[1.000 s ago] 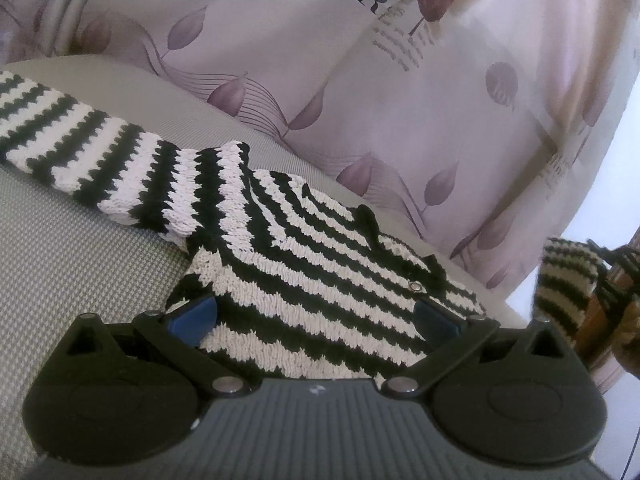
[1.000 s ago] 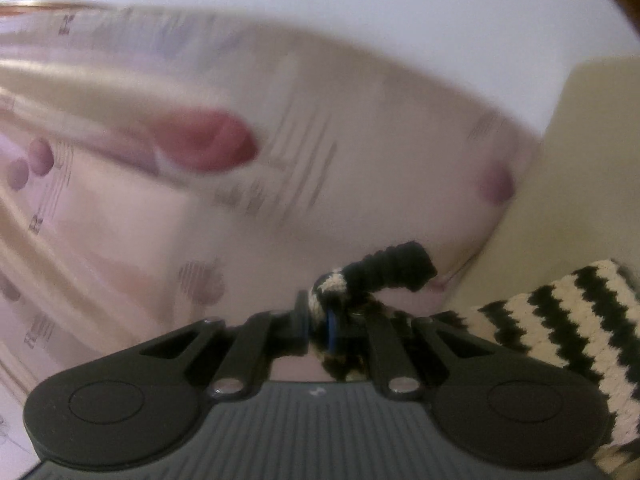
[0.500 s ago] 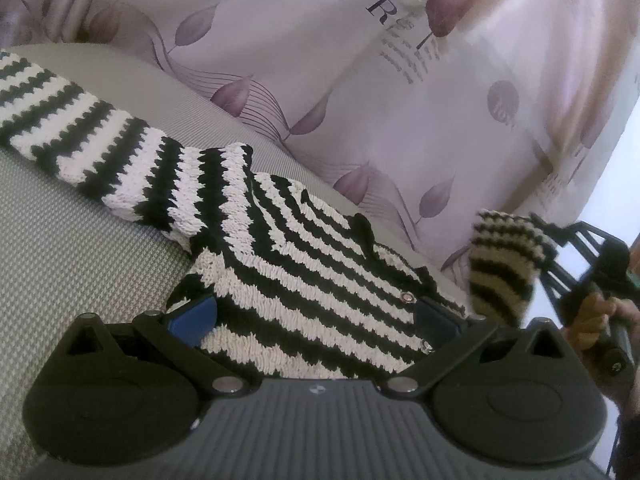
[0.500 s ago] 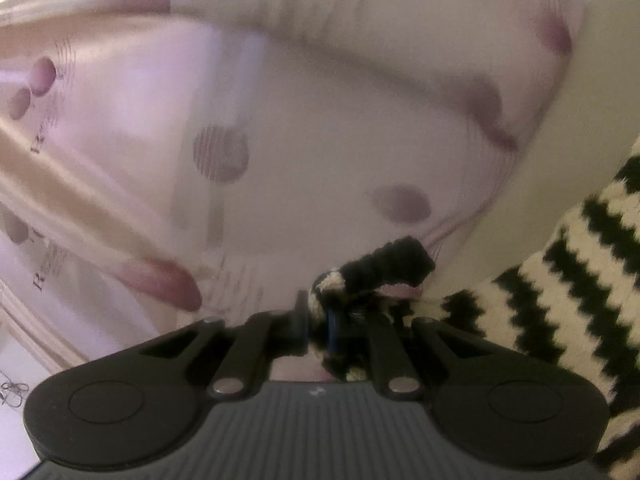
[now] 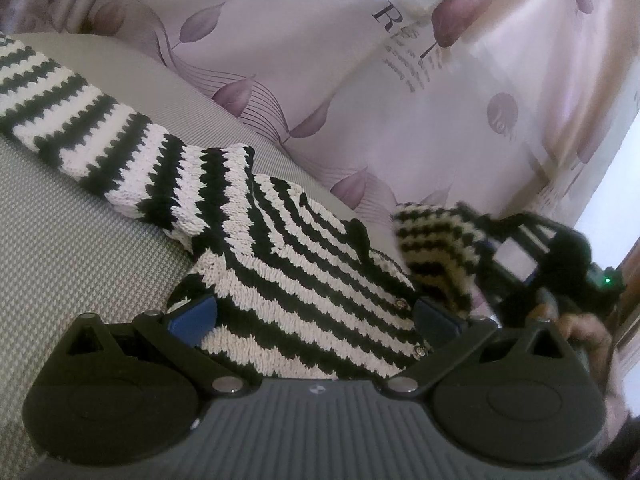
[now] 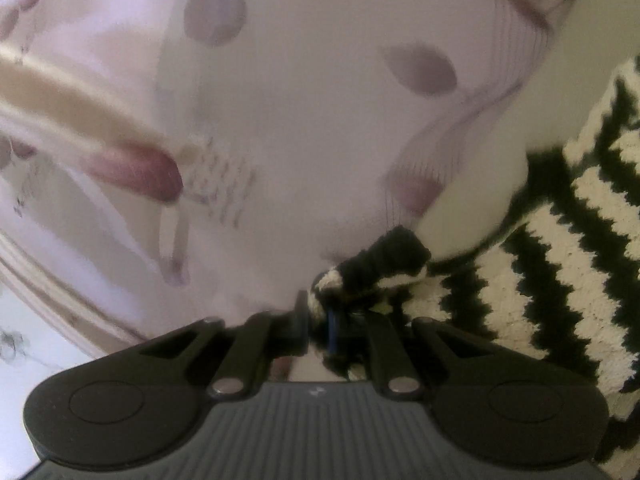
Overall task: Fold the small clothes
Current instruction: 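Lift the sleeve with the right gripper and lay it across the cardigan body, then open the right gripper and release the folded sleeve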
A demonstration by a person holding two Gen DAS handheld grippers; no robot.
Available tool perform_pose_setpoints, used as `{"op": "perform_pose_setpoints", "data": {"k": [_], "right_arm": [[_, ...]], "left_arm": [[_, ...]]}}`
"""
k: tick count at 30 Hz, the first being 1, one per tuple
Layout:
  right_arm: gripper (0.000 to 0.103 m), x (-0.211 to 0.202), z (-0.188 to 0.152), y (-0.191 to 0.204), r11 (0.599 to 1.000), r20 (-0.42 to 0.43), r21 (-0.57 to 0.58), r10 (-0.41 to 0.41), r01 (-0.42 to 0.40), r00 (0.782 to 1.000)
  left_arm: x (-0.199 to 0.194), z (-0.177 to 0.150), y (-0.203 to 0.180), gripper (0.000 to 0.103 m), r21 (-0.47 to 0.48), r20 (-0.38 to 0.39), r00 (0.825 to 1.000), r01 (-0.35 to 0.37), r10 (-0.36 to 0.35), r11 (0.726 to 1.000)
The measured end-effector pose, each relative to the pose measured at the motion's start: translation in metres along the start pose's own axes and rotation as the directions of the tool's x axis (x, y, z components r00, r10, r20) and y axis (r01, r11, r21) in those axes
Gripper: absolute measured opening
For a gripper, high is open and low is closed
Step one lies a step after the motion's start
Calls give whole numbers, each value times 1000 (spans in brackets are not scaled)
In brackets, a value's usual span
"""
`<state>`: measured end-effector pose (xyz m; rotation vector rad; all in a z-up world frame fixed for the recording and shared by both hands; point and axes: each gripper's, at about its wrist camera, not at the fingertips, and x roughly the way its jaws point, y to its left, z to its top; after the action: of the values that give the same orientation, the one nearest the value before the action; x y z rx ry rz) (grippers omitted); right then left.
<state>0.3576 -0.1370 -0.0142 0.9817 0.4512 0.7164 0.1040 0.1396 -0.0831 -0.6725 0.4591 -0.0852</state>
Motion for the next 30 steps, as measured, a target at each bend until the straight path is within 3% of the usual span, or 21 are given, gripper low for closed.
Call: {"op": "perform_pose_setpoints", "data": {"k": [8, 14, 16, 17, 19, 20, 23, 26, 30], "right_arm": [[9, 27, -36, 3, 978, -132, -195, -106, 79, 986], [12, 41, -54, 7, 954, -191, -288, -140, 81, 972], [20, 44, -58, 8, 950, -204, -306, -136, 69, 969], [30, 45, -59, 8, 951, -217, -305, -125, 55, 968], [55, 50, -65, 9, 951, -262, -307, -106, 22, 959], [74, 52, -69, 11, 944, -278, -329, -110, 13, 954], [78, 52, -81, 22, 912, -289, -410, -112, -17, 951], [78, 42, -83, 26, 923, -309, -375, -40, -83, 950], [78, 9, -80, 31, 914, -266, -398, -28, -83, 964]], "left_arm": [[0, 0, 1, 103, -12, 5, 1000, 4, -3, 1000], [1, 0, 1, 103, -15, 7, 1000, 3, -3, 1000], [1, 0, 1, 103, -15, 7, 1000, 3, -3, 1000], [1, 0, 1, 103, -15, 7, 1000, 4, -3, 1000], [0, 0, 1, 103, -15, 6, 1000, 4, -3, 1000], [1, 0, 1, 103, -15, 6, 1000, 4, -4, 1000], [0, 0, 1, 103, -15, 6, 1000, 5, -5, 1000], [0, 0, 0, 103, -14, 7, 1000, 3, -2, 1000], [0, 0, 0, 103, -17, 10, 1000, 0, 0, 1000]]}}
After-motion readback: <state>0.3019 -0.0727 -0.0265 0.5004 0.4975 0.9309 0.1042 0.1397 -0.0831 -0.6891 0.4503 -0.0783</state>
